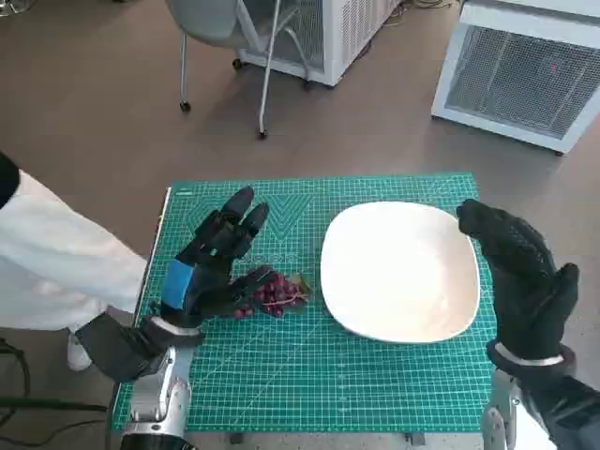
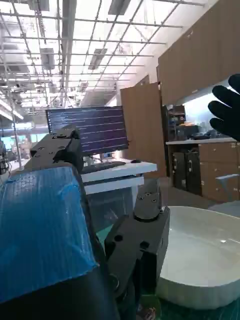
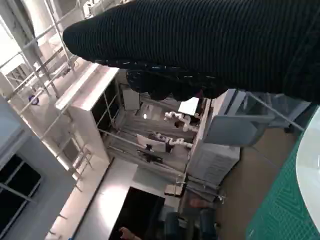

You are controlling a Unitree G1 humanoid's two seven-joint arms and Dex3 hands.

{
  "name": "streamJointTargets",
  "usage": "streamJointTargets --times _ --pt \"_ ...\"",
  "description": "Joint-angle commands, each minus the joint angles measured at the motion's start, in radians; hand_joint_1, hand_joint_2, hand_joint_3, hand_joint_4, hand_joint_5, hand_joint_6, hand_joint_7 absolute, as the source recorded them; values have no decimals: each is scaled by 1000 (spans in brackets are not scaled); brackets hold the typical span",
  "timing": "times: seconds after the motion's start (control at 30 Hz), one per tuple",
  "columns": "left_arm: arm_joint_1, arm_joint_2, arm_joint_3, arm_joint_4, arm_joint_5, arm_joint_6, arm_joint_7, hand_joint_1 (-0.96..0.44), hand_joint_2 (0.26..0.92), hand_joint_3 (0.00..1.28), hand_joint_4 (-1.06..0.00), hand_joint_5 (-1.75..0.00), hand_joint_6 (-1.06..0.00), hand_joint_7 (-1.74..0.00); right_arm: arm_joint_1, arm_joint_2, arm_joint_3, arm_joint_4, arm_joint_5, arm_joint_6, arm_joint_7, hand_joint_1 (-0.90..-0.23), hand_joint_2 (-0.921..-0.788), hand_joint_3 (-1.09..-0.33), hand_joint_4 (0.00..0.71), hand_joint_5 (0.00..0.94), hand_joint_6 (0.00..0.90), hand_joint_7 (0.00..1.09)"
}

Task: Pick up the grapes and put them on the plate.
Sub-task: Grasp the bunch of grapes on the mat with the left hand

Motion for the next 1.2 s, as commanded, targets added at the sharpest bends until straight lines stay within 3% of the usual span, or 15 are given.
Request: streamJointTargets --times 0.03,1.2 --pt "7 1 -2 -12 4 2 0 -117 921 133 -327 -12 -397 -71 20 -4 -2 7 11 14 13 -523 -921 -532 472 0 132 561" --pt "7 10 2 -15 2 5 -3 -120 921 137 -328 -7 -397 -75 15 -8 0 17 -2 1 12 -514 -921 -555 468 0 118 558"
